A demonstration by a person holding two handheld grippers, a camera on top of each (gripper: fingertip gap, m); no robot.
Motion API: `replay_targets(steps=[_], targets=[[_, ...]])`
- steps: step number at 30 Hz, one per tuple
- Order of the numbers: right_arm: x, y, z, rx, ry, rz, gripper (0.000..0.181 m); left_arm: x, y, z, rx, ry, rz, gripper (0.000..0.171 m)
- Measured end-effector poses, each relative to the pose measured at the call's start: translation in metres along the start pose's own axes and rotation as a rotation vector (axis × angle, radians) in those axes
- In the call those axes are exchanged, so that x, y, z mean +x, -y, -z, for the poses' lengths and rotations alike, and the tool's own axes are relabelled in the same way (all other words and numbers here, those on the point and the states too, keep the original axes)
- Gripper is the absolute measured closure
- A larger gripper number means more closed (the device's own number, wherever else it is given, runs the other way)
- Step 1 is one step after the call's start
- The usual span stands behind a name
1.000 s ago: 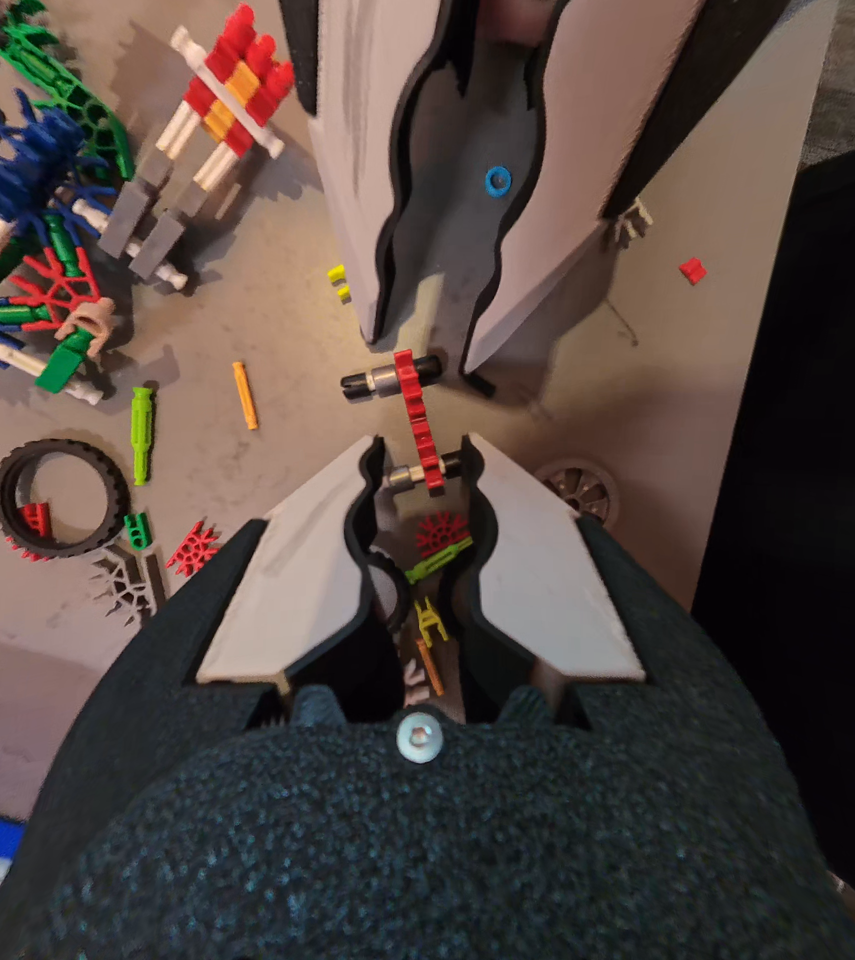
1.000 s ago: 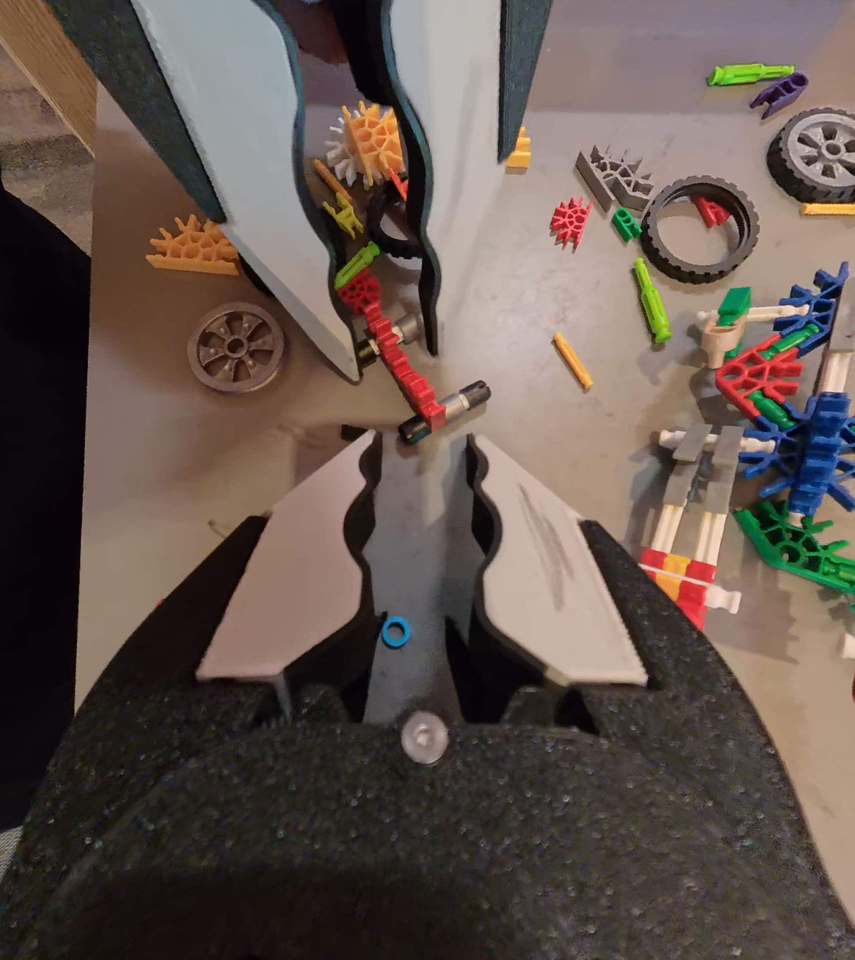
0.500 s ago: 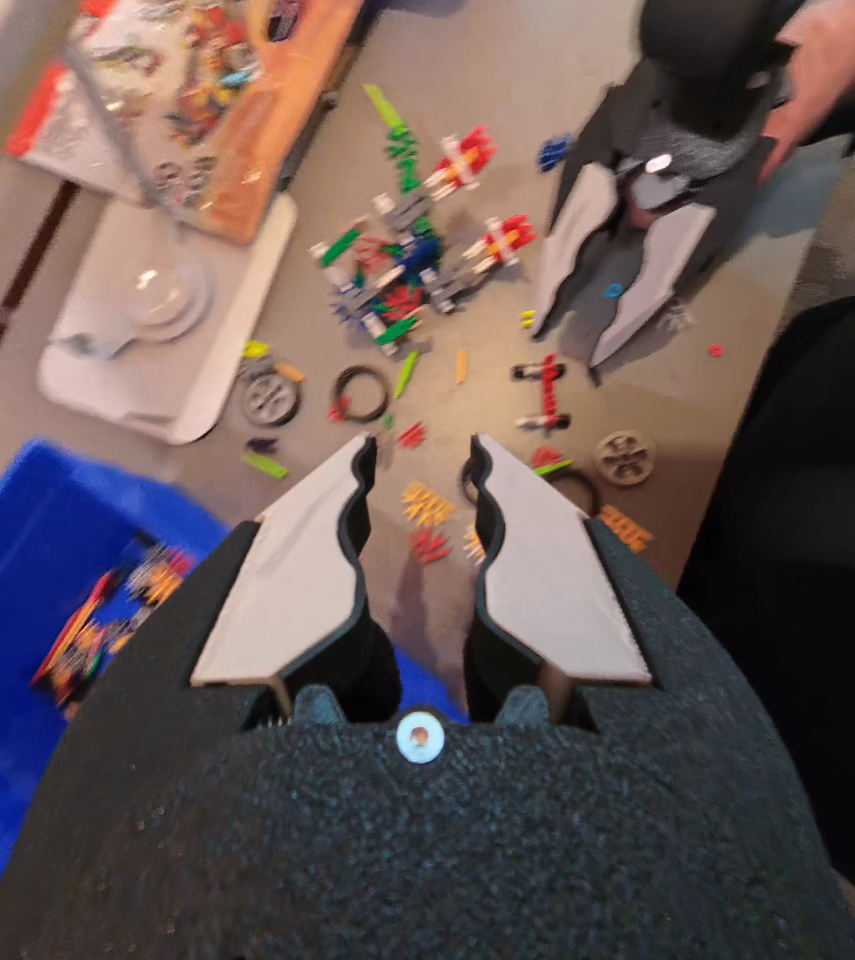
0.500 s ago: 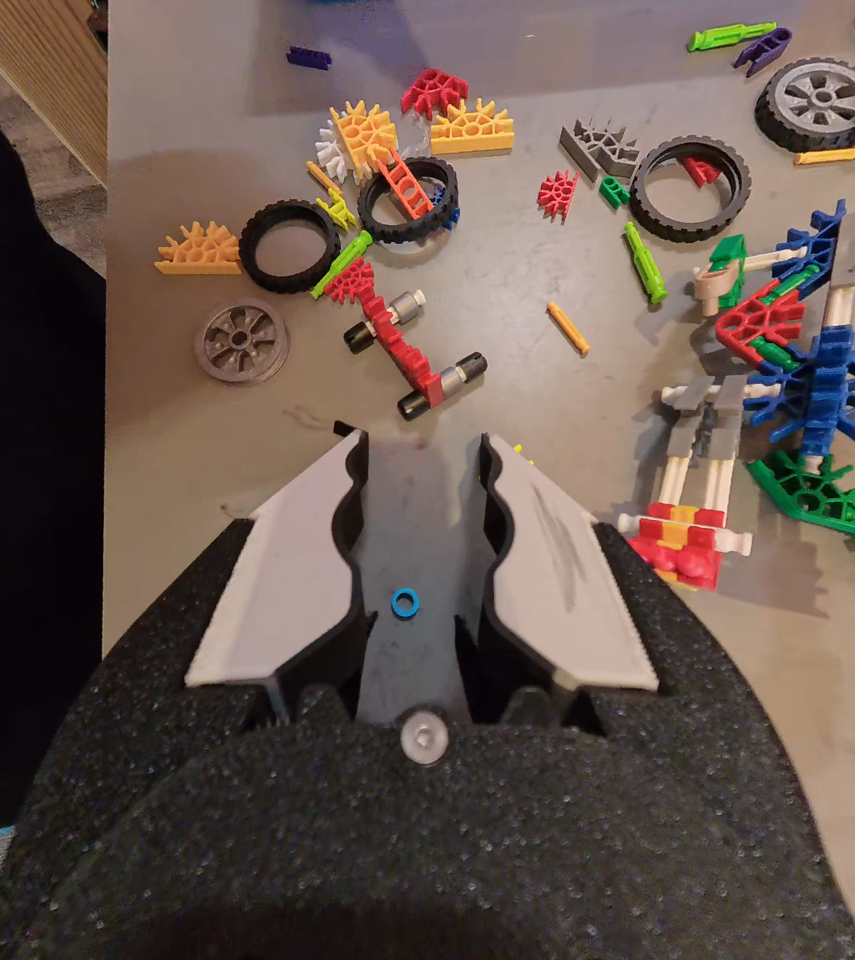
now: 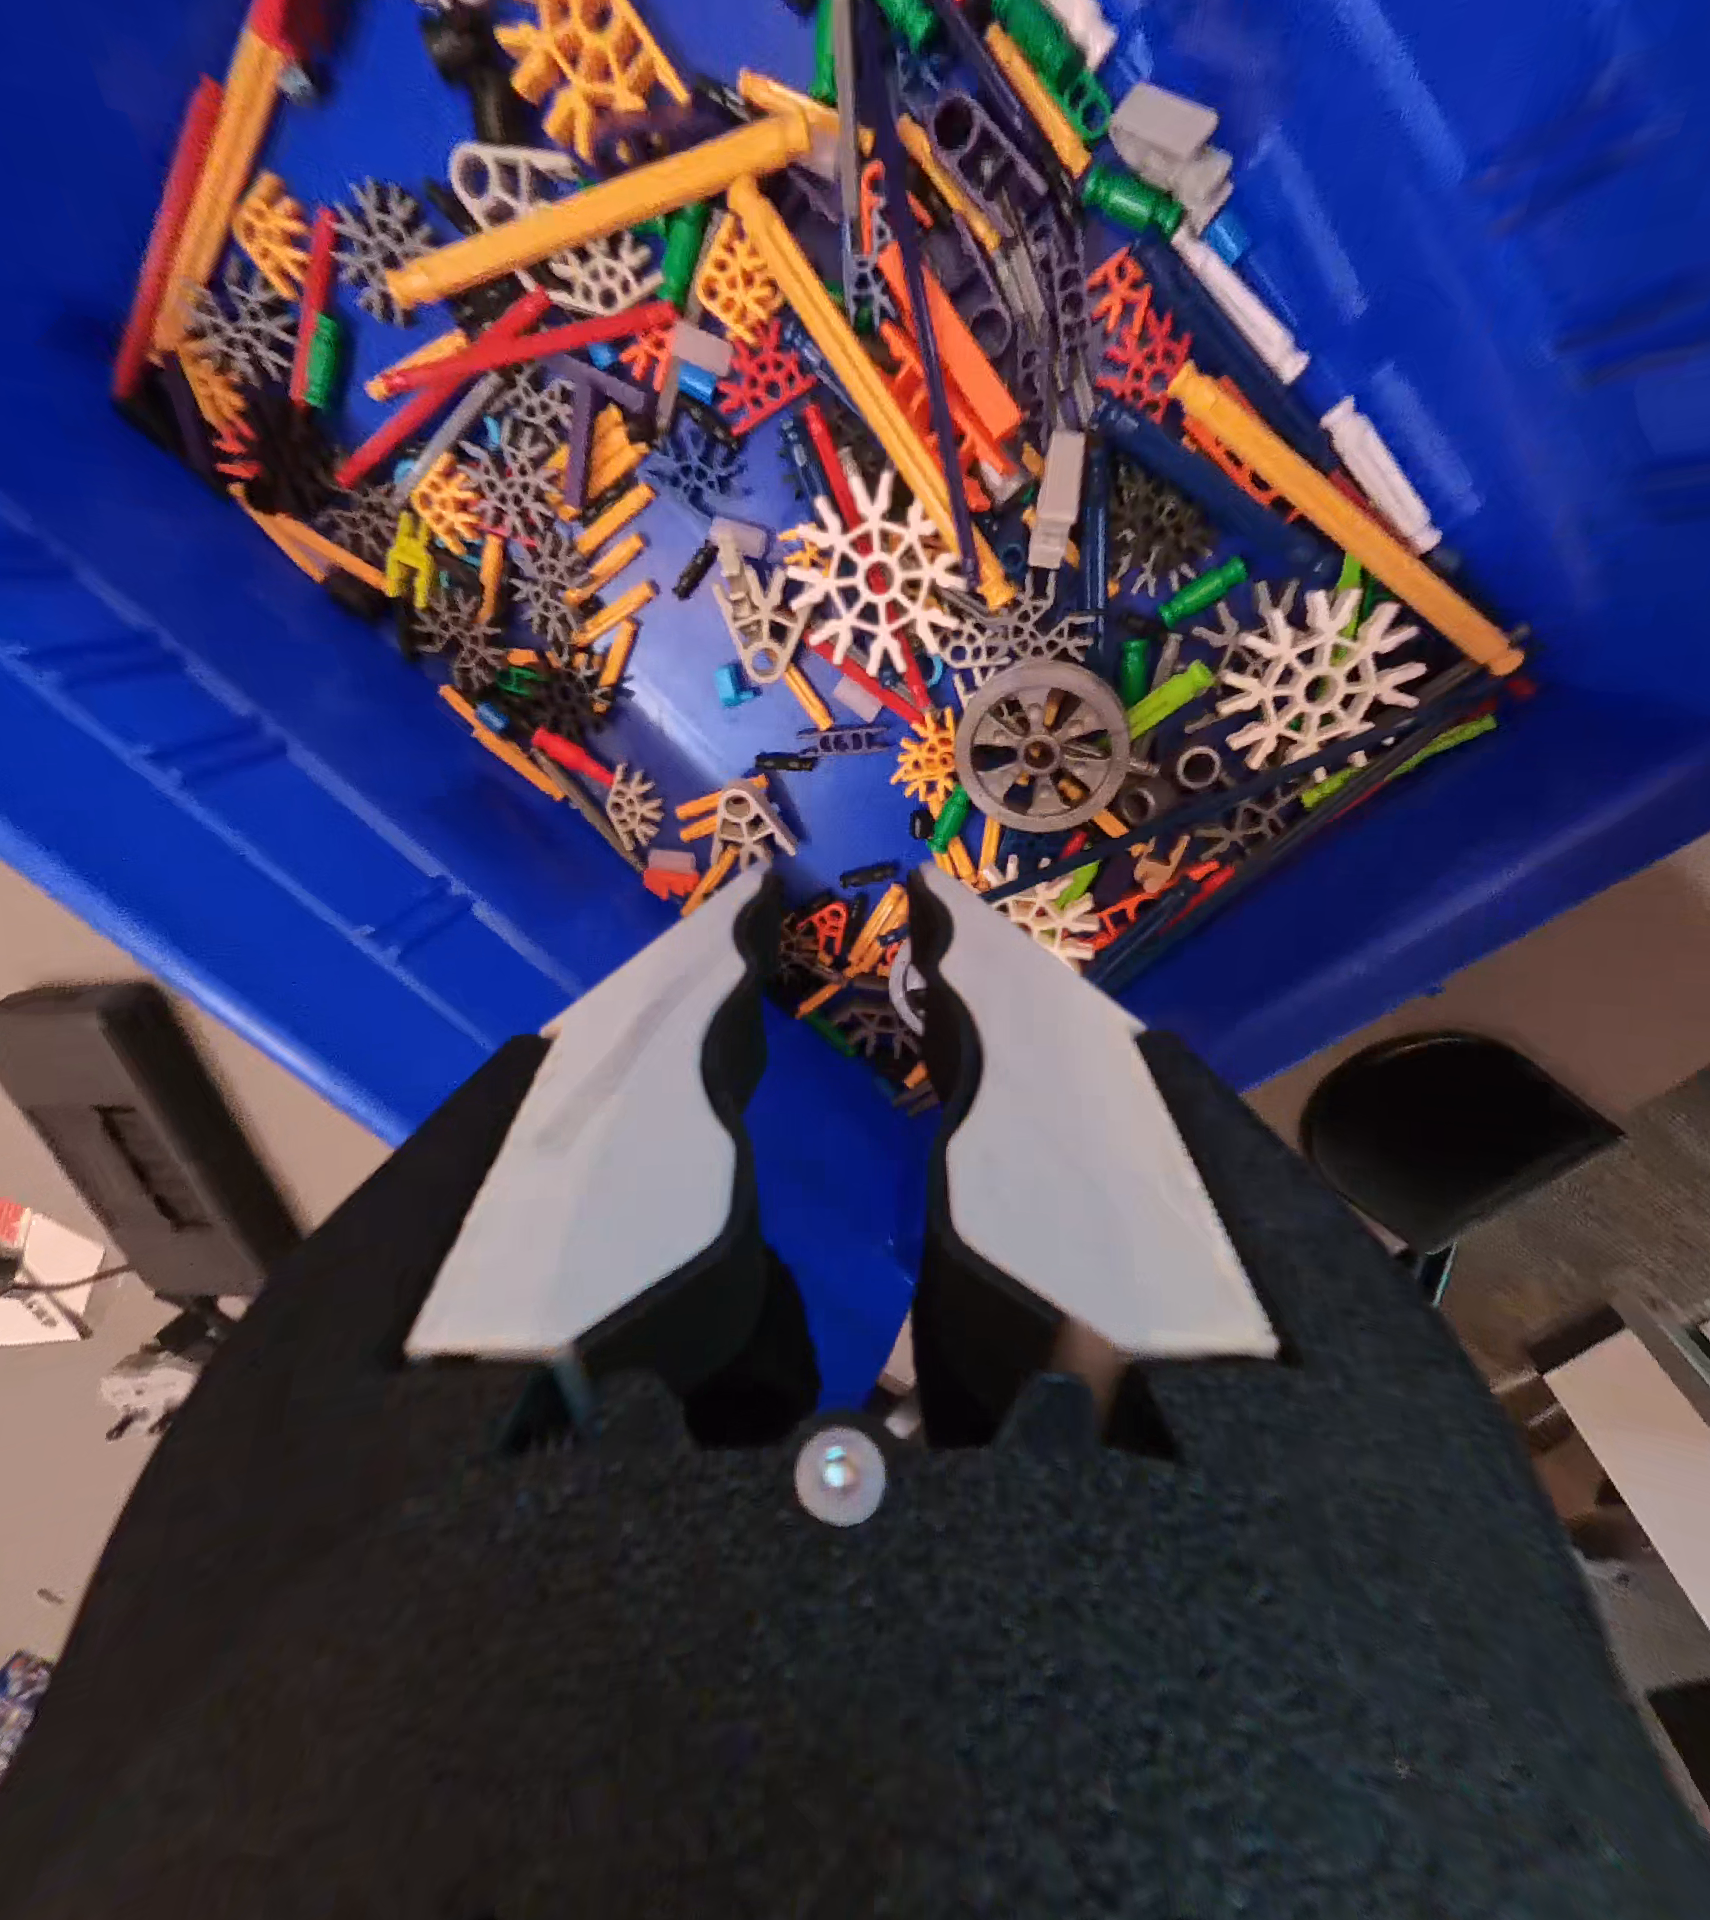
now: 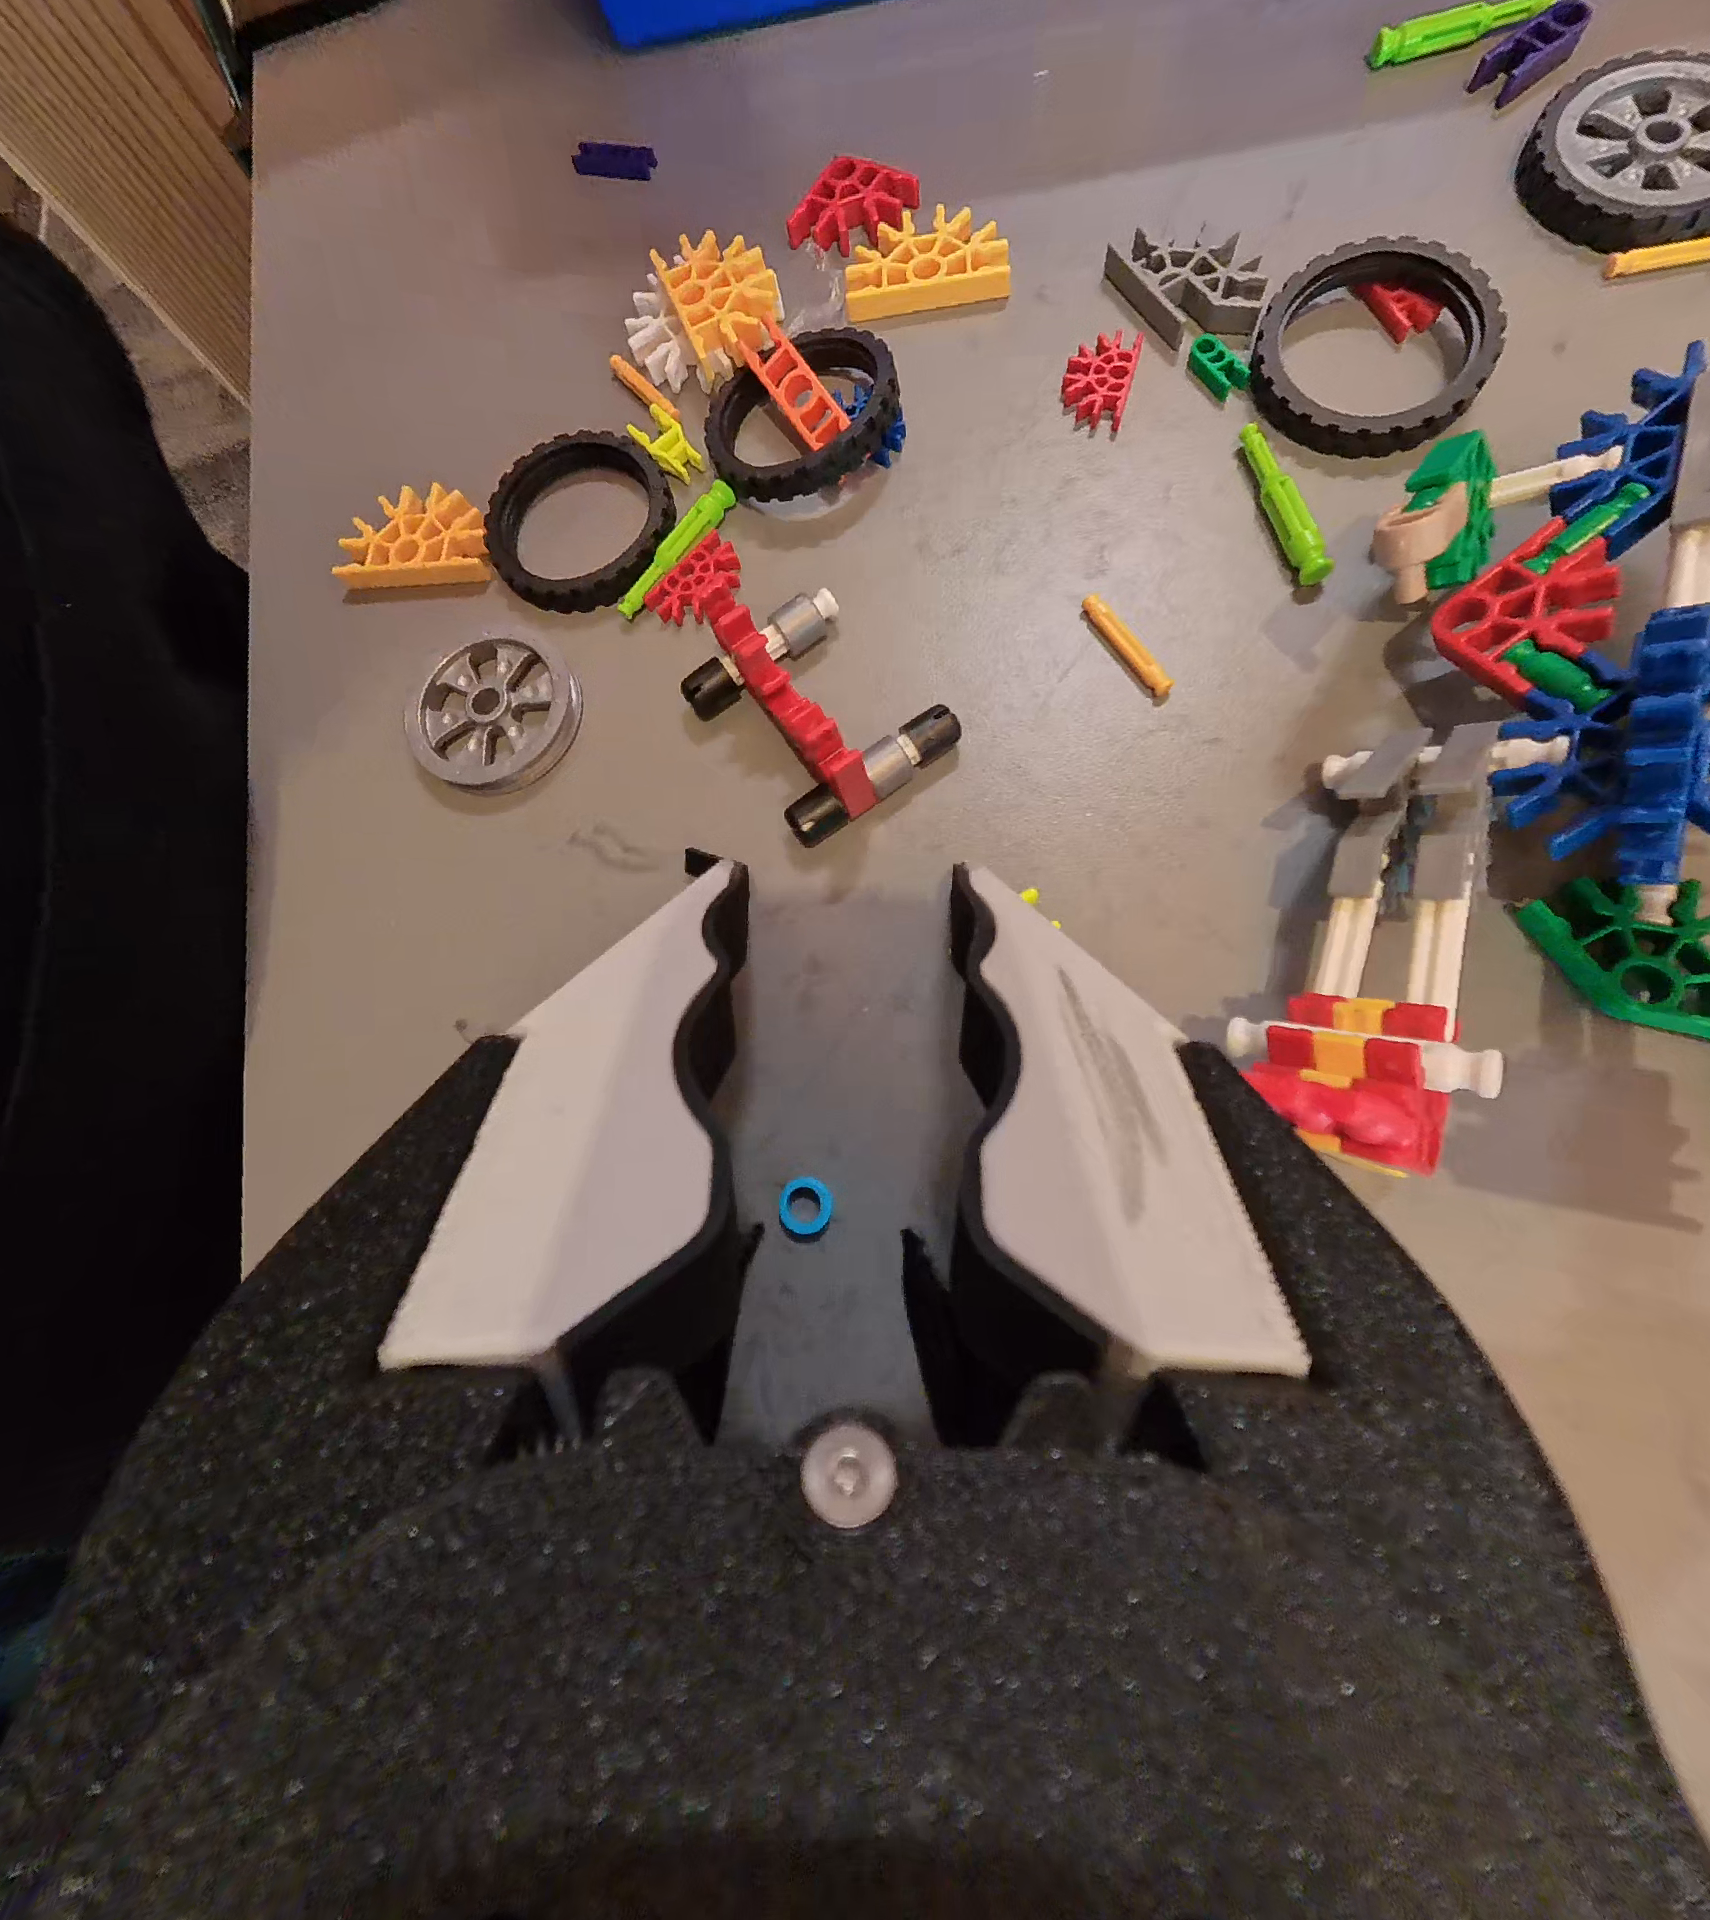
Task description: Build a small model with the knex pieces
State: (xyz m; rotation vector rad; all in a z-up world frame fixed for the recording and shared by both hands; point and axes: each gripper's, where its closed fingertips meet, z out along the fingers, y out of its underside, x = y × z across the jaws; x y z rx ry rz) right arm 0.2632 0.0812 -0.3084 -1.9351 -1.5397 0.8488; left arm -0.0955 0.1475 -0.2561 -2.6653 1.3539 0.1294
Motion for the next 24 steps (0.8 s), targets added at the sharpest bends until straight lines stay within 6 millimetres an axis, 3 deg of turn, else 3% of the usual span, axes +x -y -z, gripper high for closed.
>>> replay_targets(steps=[4,11,24], targets=[[0.001,0.000,0.000,0.002,0.002,-0.014,0.144,-0.001,-0.008,-0.015,-0.062,-0.031,-0.026,0.149],[0.002,0.001,0.001,0.006,0.018,-0.035,0.147,0.009,-0.005,-0.027,-0.081,-0.116,-0.053,0.145],[0.003,0.001,0.001,0.008,0.028,-0.055,0.149,0.014,0.039,-0.037,0.076,-0.132,-0.087,0.125]])
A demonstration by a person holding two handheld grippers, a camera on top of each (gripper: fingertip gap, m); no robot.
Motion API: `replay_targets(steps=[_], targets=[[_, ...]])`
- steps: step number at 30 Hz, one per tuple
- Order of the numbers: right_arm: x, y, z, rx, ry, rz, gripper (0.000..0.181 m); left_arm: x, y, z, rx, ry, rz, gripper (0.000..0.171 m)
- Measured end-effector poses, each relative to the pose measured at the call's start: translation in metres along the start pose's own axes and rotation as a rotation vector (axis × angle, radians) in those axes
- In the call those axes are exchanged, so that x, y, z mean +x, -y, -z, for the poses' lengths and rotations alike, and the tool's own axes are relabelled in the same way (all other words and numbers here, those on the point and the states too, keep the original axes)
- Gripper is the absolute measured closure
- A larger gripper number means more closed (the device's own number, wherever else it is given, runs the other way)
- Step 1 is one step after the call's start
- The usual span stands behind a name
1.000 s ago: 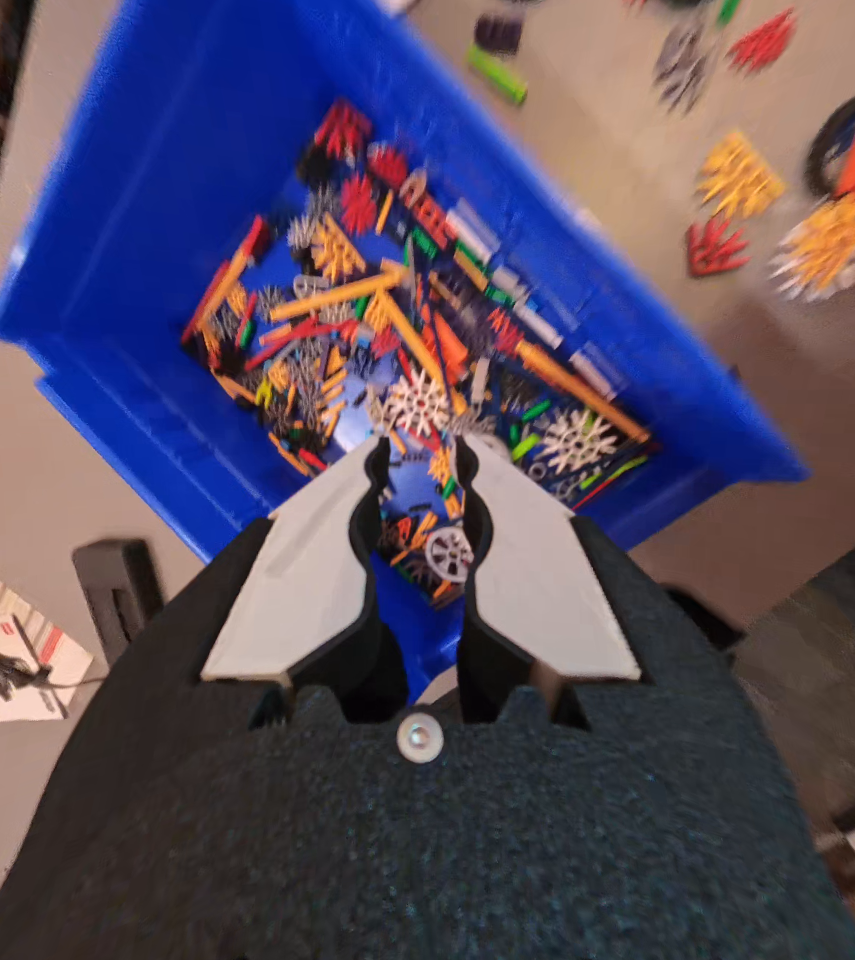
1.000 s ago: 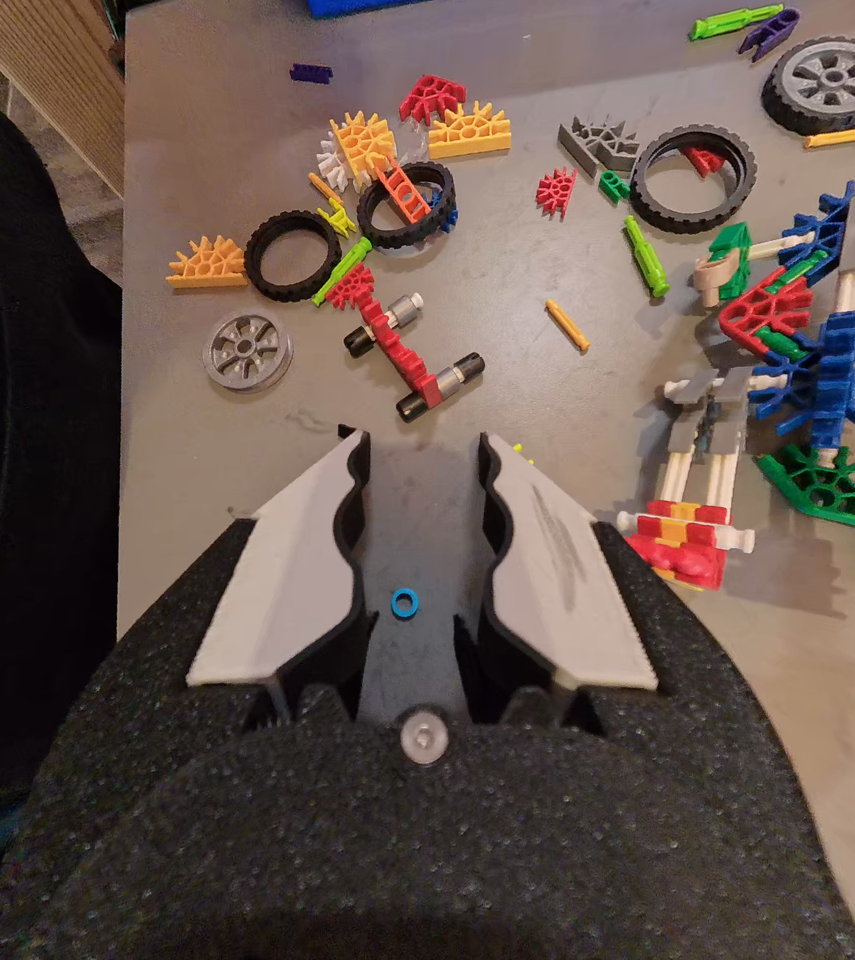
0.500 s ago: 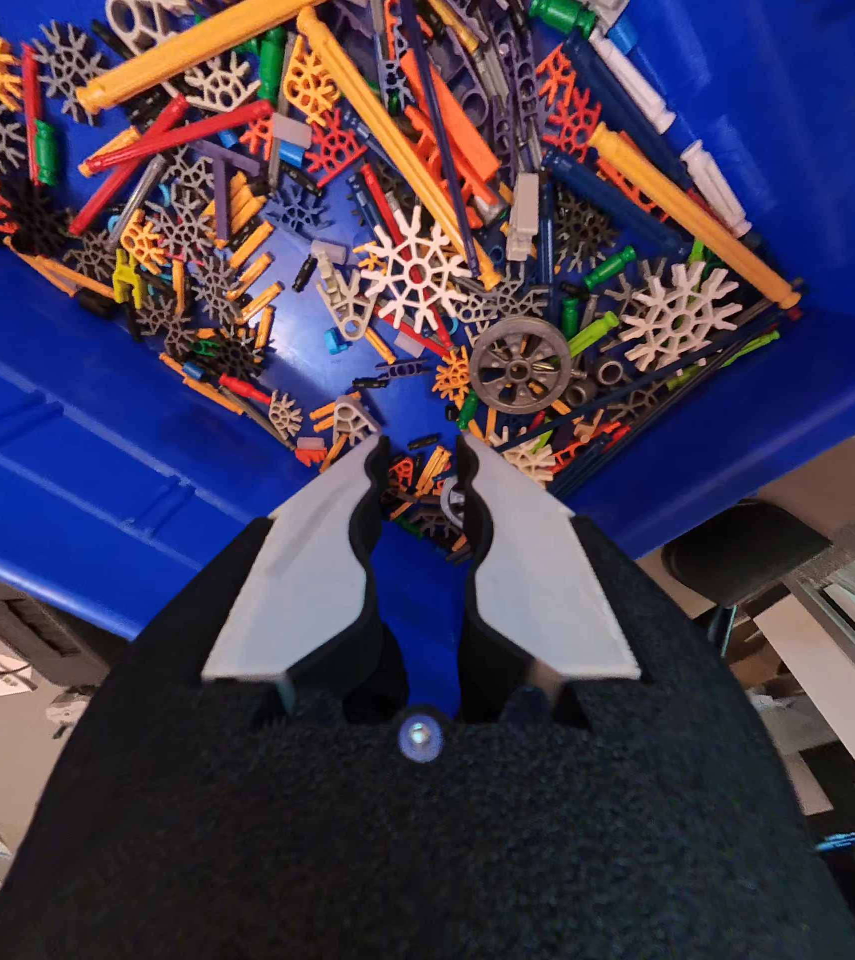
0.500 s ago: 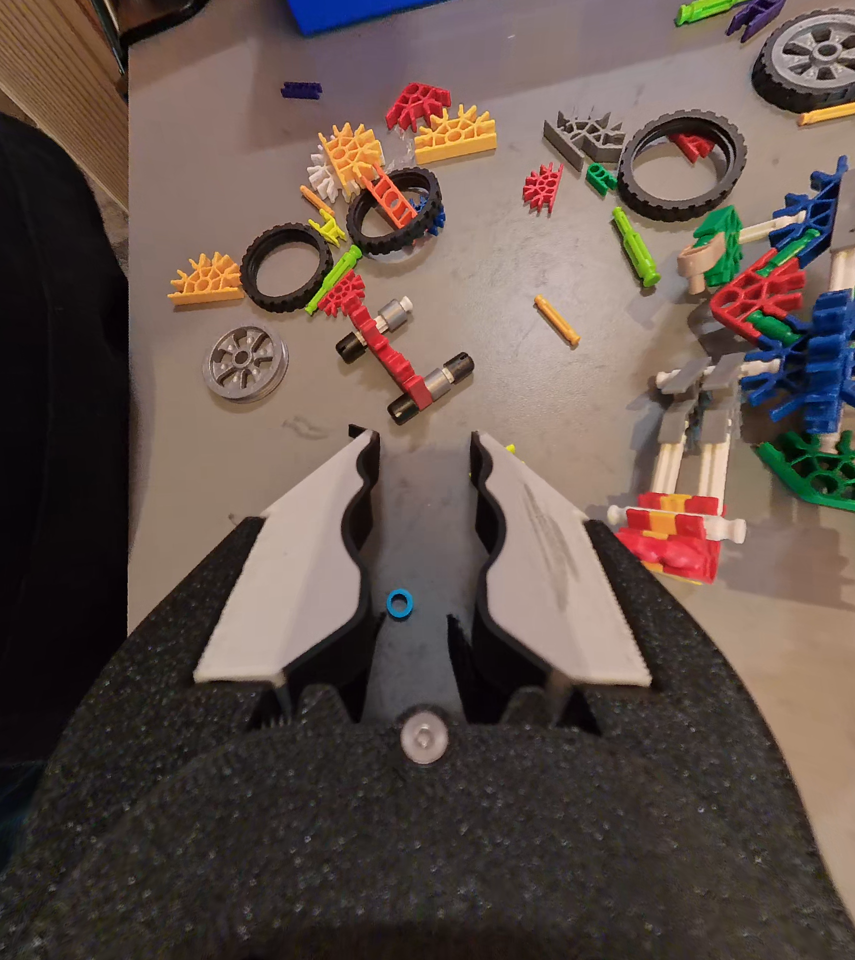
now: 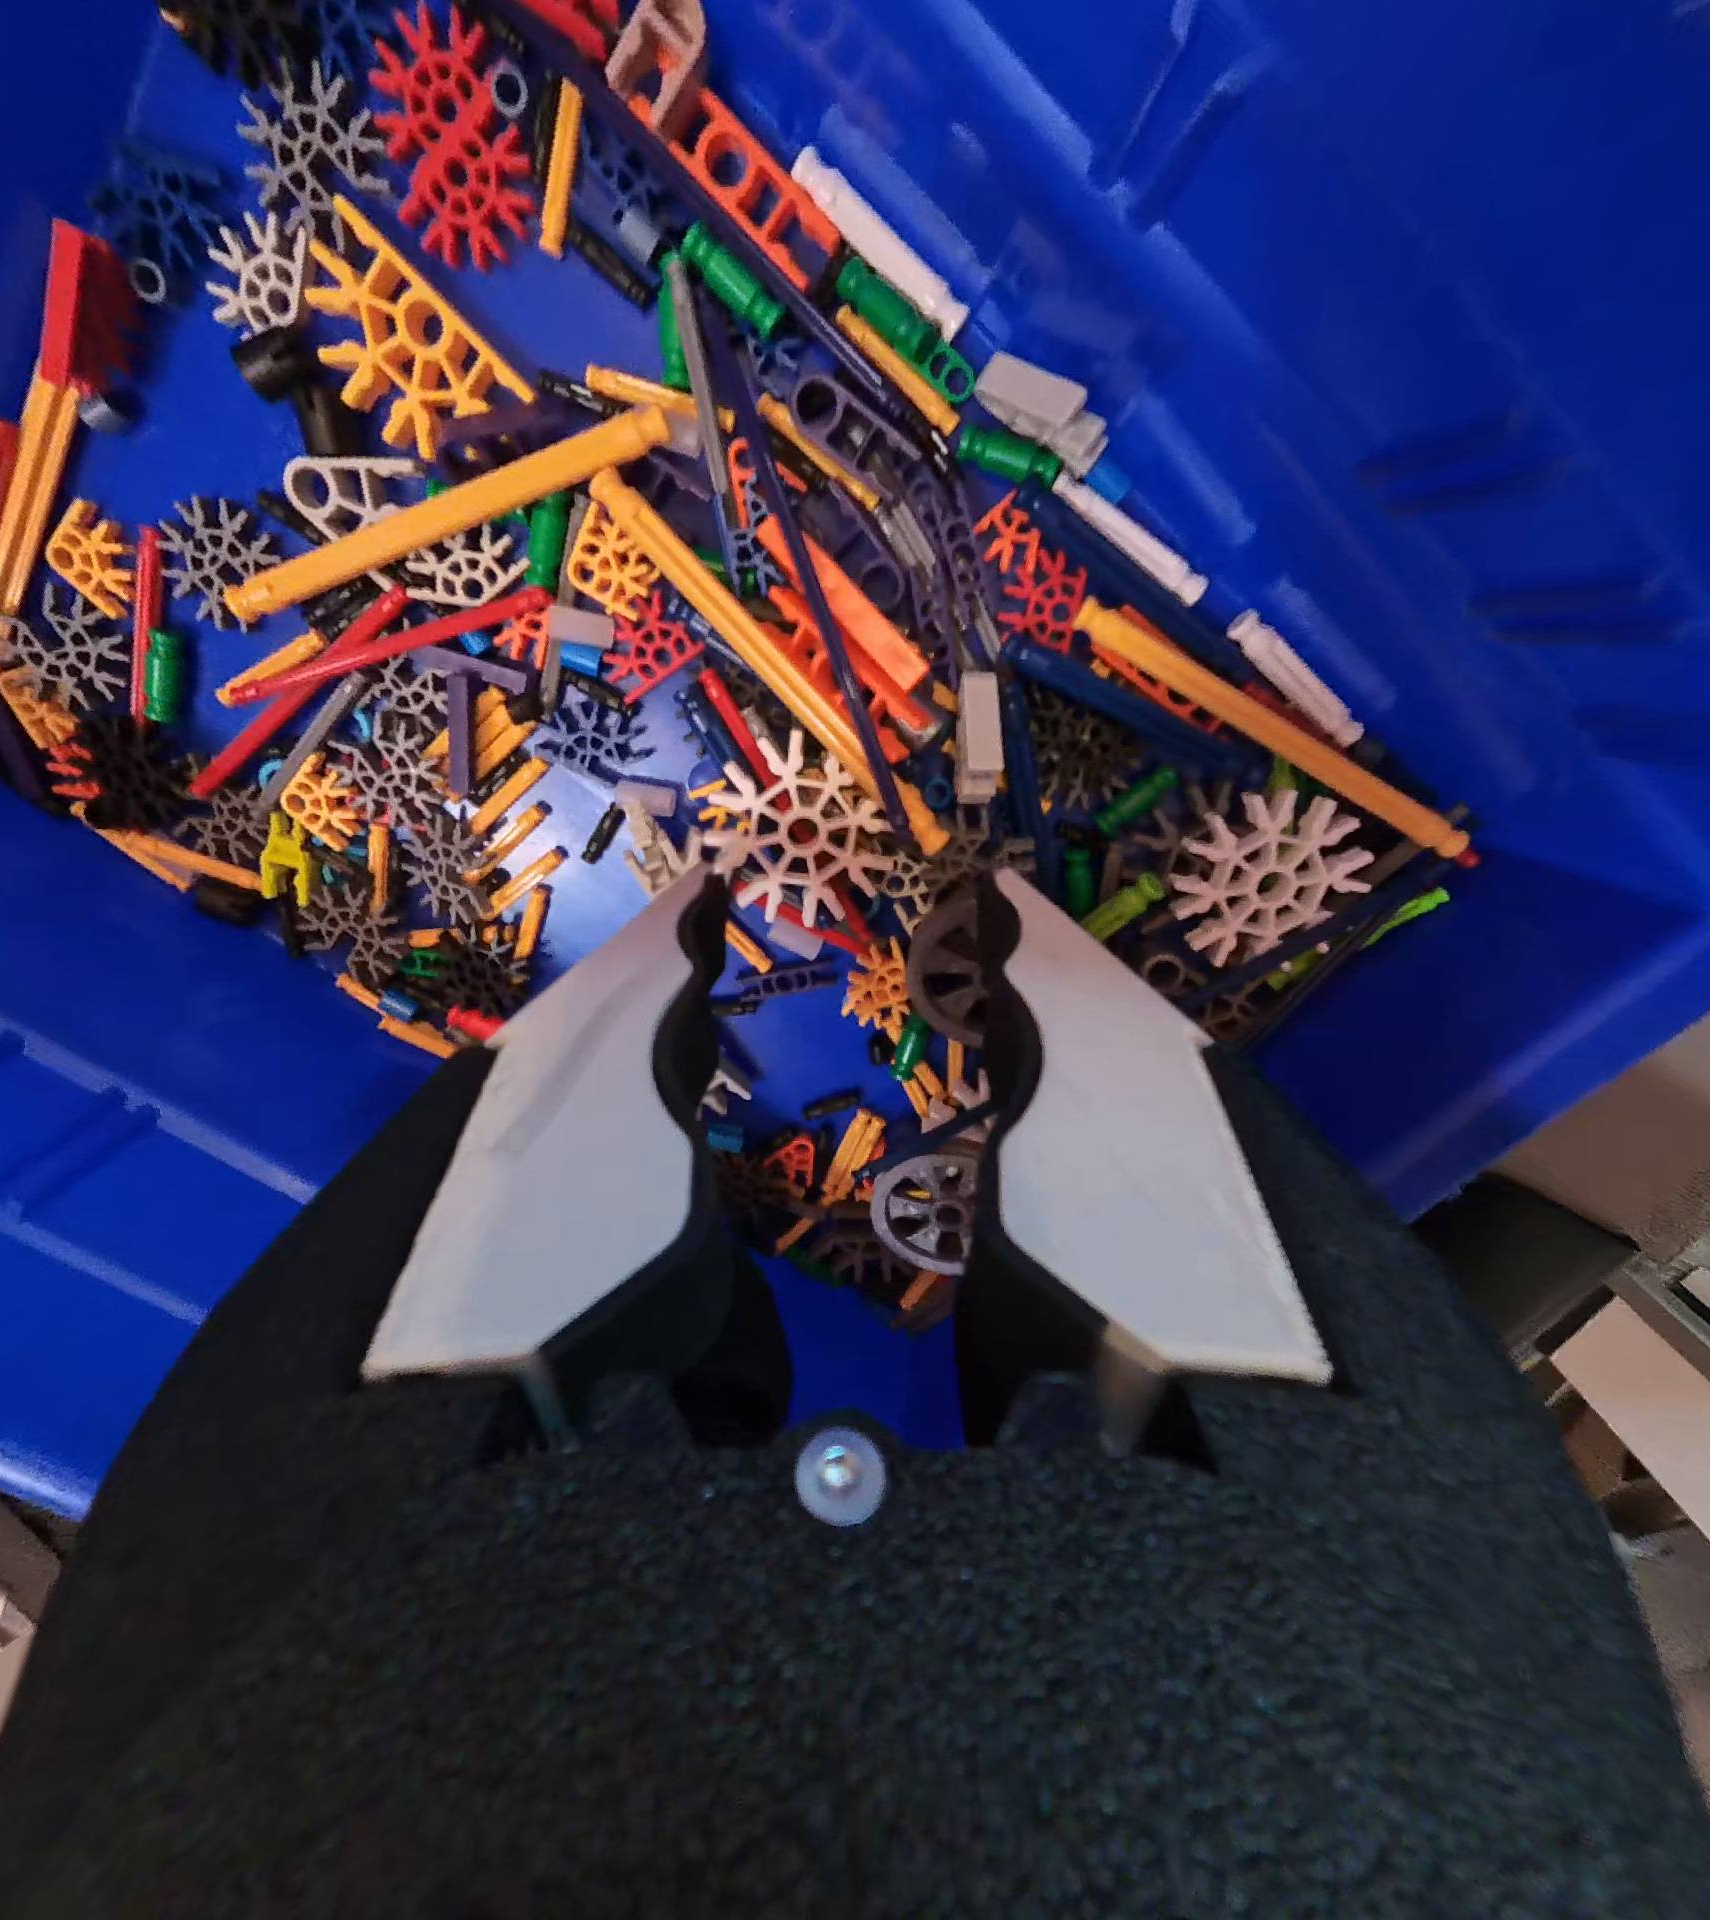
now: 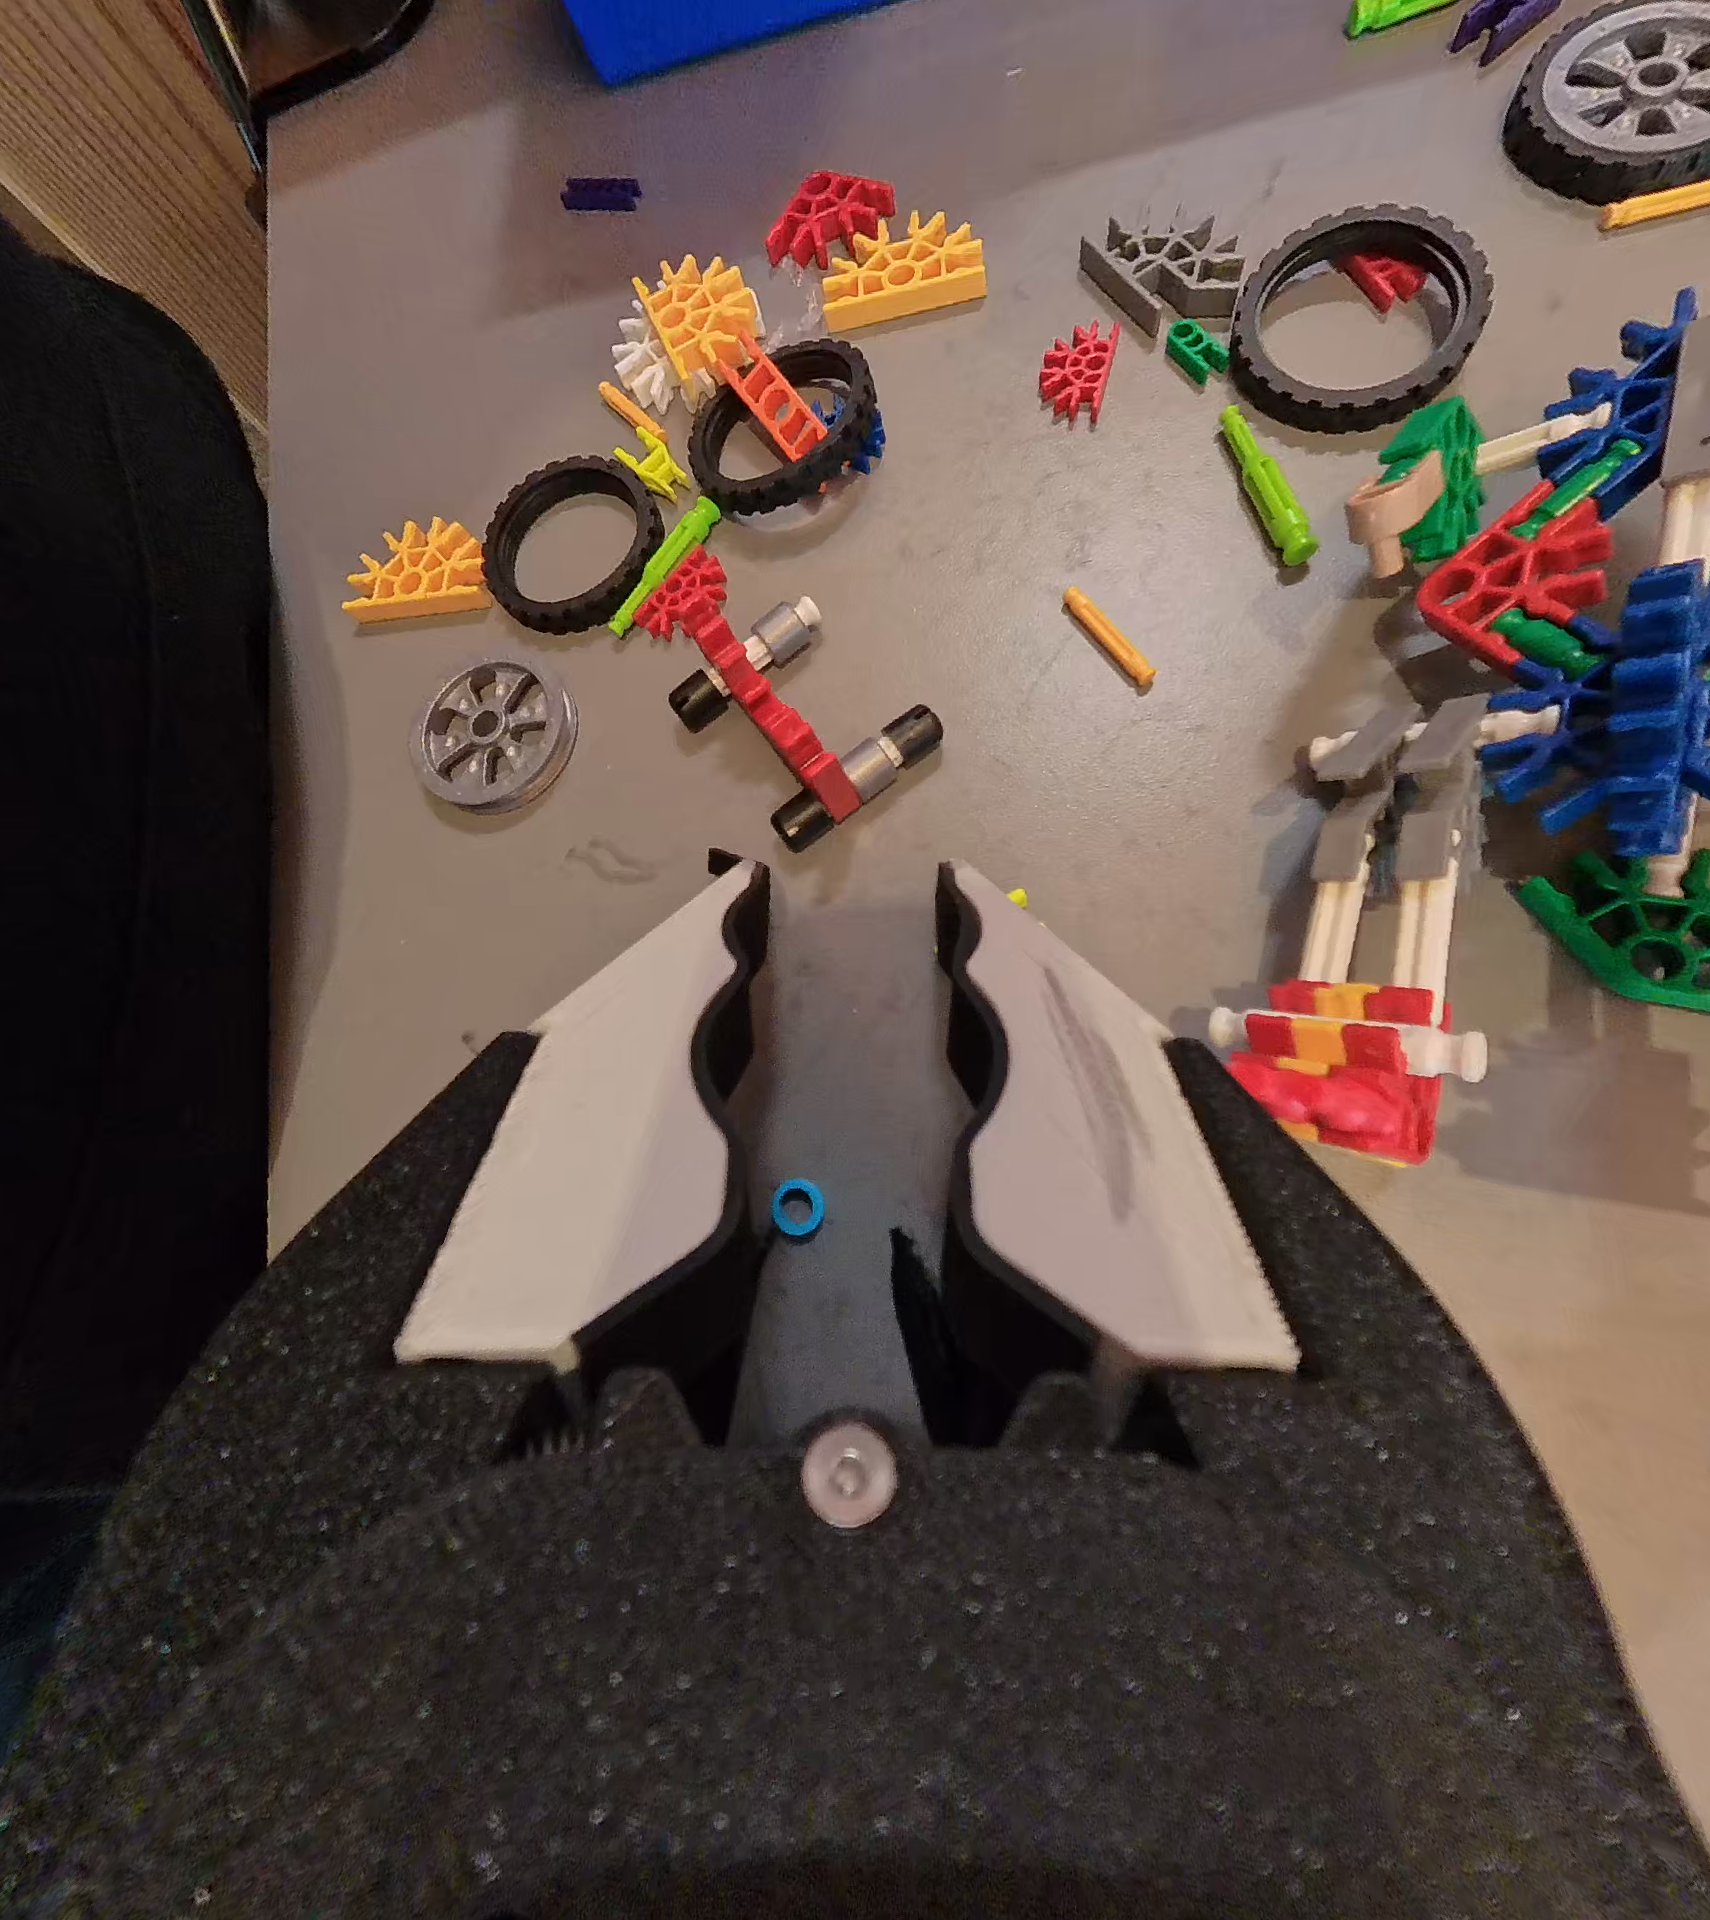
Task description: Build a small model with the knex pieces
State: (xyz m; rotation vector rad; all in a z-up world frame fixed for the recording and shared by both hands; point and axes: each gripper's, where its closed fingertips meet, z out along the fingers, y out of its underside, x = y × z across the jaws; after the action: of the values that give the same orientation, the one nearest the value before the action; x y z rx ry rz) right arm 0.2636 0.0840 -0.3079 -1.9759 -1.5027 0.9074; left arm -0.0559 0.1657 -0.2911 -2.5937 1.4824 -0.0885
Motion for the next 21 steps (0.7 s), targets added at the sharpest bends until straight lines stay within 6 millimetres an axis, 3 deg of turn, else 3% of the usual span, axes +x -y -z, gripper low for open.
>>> replay_targets(steps=[10,13,17,21], targets=[[0.002,0.000,0.000,0.000,-0.003,-0.013,0.151,0.000,0.014,-0.014,0.011,-0.025,-0.031,0.122],[0.002,0.000,0.000,0.000,-0.005,-0.014,0.152,-0.002,0.013,-0.018,0.003,-0.030,-0.025,0.129],[0.003,0.000,0.000,0.000,-0.008,-0.018,0.153,-0.014,0.016,-0.019,0.012,0.003,-0.017,0.149],[0.003,0.001,0.000,0.000,-0.007,-0.022,0.153,-0.049,0.017,-0.015,-0.019,0.136,-0.006,0.155]])
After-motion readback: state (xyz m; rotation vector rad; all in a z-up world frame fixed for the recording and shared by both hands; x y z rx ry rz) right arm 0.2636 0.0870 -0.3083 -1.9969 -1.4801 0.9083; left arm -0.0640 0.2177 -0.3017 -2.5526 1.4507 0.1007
